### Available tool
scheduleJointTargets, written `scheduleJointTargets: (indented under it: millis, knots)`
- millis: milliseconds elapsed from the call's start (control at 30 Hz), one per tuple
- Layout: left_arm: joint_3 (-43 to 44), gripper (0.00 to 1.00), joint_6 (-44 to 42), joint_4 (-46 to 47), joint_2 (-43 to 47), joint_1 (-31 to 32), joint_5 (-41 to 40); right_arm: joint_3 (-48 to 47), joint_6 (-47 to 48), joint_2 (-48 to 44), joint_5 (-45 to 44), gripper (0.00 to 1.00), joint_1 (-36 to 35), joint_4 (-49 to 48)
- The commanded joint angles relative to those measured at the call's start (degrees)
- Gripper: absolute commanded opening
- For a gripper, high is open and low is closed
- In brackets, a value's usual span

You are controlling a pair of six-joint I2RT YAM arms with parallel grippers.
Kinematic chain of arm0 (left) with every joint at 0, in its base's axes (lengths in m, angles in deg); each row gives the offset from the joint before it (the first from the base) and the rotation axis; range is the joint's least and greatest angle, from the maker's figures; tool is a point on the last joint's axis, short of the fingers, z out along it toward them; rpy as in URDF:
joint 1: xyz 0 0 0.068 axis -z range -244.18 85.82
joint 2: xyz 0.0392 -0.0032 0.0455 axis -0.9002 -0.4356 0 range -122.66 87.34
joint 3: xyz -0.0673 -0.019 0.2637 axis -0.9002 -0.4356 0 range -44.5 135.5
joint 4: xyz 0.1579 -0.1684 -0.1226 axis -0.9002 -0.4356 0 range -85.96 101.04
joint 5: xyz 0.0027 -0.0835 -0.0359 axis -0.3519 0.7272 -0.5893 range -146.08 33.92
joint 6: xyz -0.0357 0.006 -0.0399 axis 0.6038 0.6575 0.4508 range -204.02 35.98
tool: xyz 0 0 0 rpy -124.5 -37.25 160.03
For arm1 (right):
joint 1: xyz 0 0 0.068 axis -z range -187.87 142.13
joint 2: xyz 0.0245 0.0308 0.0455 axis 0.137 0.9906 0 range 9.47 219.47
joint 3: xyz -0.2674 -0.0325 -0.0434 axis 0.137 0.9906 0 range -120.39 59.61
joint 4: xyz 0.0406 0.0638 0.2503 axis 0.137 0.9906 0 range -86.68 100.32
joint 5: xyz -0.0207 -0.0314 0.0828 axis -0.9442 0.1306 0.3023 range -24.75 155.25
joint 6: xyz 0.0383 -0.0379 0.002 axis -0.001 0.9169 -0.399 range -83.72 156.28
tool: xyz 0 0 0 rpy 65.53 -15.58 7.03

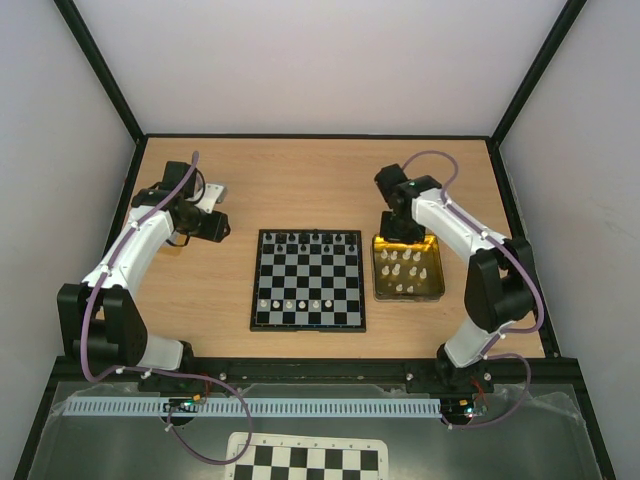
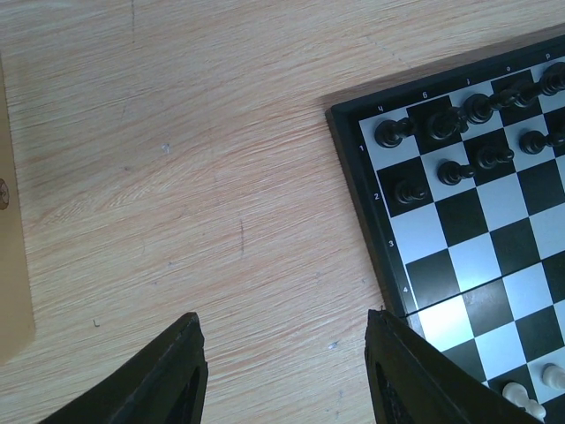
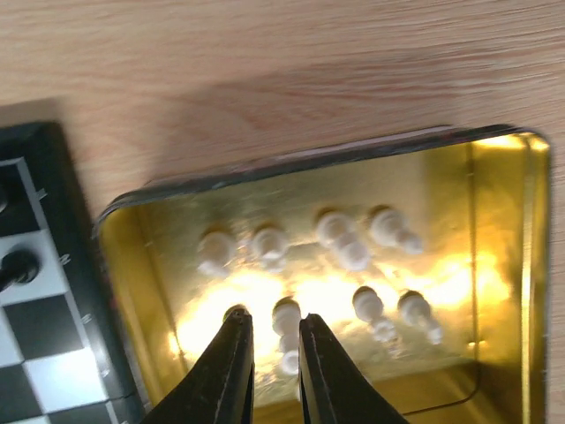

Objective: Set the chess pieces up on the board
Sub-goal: Pick up the chess piece from the storage box.

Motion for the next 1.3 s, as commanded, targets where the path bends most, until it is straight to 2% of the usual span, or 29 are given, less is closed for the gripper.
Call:
scheduleJointTargets:
  millis: [0, 200, 467, 733, 967, 1267]
  knots:
    - [1.05, 0.51, 0.40, -0.19, -0.20, 0.32, -0.94, 0.50, 2.27, -0.63, -1.92, 0.15, 3.86, 0.95]
    - [1.19, 0.51, 0.40, -0.27, -0.47, 0.32, -0.97, 5.46, 1.15, -3.19, 0.48, 0.15, 4.18, -0.15]
    - [1.74, 0.51, 0.29, -0.61, -1.35, 0.32, -0.67, 13.86, -3.42, -14.91, 1.34, 0.15, 4.05, 0.83]
    - [3.07, 0.51, 0.34, -1.10, -2.56, 0.32, -0.53, 20.45, -5.36, -21.37, 2.93, 0.19, 2.03, 2.16]
    - [3.06, 0.51, -0.10, -1.58, -3.00, 0.32, -1.08, 22.42, -8.63, -21.83, 3.72, 0.20, -2.10, 0.88]
    - [3.04, 0.57, -0.54, -1.39, -6.40, 0.82, -3.29, 21.39, -5.98, -17.62, 3.70, 0.20, -2.85, -0.90]
